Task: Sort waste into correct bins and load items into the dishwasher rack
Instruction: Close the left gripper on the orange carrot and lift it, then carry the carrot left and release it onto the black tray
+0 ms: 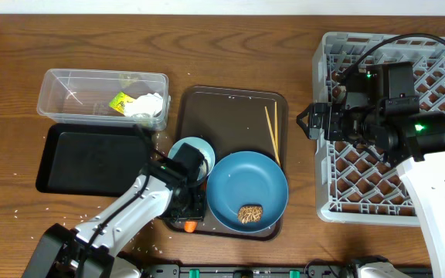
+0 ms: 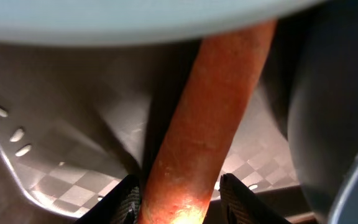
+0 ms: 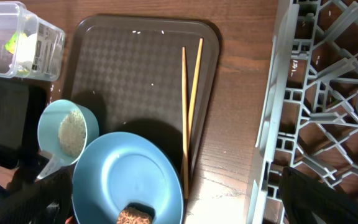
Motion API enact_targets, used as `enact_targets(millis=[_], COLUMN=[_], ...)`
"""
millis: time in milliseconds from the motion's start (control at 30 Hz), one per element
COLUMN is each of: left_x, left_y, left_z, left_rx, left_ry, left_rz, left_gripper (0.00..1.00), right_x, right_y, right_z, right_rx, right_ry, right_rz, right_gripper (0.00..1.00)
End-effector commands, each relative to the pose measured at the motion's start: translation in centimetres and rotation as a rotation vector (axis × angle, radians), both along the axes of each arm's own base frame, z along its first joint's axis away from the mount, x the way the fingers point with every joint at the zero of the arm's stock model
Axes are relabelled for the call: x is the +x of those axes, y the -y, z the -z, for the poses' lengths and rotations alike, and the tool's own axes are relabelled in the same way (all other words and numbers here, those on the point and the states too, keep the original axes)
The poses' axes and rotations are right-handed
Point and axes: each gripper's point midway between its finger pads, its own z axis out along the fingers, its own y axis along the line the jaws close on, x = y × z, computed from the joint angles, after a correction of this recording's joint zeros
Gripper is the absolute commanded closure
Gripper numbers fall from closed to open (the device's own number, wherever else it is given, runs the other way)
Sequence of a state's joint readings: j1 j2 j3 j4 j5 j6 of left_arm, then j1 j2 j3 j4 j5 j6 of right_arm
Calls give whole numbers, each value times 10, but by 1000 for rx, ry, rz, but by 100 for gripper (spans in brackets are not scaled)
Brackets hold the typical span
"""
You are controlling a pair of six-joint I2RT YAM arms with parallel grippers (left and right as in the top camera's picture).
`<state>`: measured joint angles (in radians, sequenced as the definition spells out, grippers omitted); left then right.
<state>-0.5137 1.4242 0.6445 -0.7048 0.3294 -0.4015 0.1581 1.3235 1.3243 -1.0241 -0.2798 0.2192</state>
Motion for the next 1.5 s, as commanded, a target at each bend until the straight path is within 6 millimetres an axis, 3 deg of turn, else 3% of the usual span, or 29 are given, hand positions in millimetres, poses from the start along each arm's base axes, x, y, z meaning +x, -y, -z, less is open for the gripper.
enact_targets(millis=[0, 100, 367, 700, 933, 1100, 1467], left_x=[-2, -3, -6, -27, -35, -21, 49], left_y=[-4, -5, -7, -19, -27, -38, -108], left_z=[4, 4, -1, -49, -64, -69, -82], left_rx=[42, 47, 58, 95, 95, 116, 167], left_ry=[-1, -9, -29, -88, -71, -4, 235], left_rz=[-14, -24, -51, -64, -95, -191, -612], left_gripper=[63, 73, 73, 73, 76, 80, 80], right_x=[0, -1, -1, 0, 0, 0, -4], right_y=[-6, -6, -6, -6, -6, -6, -5], right_z=[1, 1, 1, 1, 1, 1, 3], right_rx=[-4, -4, -5, -4, -4, -4, -7], right_ry=[0, -2, -2, 1, 1, 1, -16], right_rz=[-21, -21, -21, -21, -21, -21, -21], right_gripper=[1, 1, 1, 1, 1, 1, 1])
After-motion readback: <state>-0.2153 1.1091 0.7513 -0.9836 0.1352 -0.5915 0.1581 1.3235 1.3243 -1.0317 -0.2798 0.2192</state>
